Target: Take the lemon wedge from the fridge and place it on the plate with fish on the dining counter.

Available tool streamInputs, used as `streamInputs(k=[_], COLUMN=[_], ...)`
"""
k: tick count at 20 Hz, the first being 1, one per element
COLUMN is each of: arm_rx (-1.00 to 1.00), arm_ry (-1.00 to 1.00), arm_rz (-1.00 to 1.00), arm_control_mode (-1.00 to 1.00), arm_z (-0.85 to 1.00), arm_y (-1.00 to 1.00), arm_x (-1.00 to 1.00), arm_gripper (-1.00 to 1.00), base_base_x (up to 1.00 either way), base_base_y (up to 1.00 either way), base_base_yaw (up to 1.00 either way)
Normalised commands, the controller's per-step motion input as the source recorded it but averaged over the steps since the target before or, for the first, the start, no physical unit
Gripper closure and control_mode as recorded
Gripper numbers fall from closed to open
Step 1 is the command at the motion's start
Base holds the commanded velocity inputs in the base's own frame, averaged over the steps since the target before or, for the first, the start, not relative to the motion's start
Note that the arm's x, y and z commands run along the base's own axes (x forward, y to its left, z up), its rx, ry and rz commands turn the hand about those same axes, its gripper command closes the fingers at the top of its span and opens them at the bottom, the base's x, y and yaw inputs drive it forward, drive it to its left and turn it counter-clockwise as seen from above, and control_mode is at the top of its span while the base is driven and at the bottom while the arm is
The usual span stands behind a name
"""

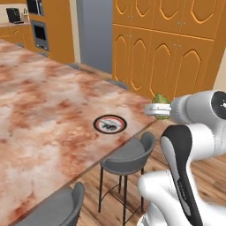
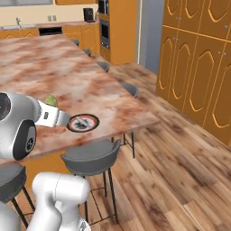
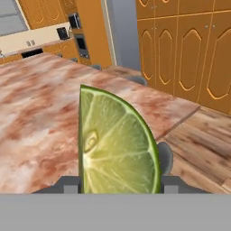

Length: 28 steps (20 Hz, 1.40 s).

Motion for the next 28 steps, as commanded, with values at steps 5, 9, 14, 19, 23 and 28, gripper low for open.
streamInputs(k=[5, 9, 14, 19, 23, 28], arm_rx=[0.0, 0.0, 0.0, 0.02, -0.01, -0.11], arm_ry=[0.0, 0.17, 0.69, 0.58, 0.36, 0.31], arm_rz=[0.0, 0.01, 0.11, 0.18, 0.02, 0.0], arm_control_mode=[1.0, -1.0, -1.0, -1.0, -1.0, -1.0], arm_z=[0.0, -0.09, -0.41, -0.3, -0.42, -0.83], arm_y=[0.0, 0.0, 0.0, 0.0, 0.21, 0.41], arm_x=[0.0, 0.25, 1.0, 0.92, 0.53, 0.96], arm_gripper=[1.0, 1.0, 1.0, 1.0, 1.0, 1.0], base_base_x=[1.0, 0.75, 0.0, 0.0, 0.0, 0.0], base_base_y=[0.17, 0.07, 0.0, 0.0, 0.0, 0.0], base_base_yaw=[0.0, 0.0, 0.0, 0.0, 0.0, 0.0])
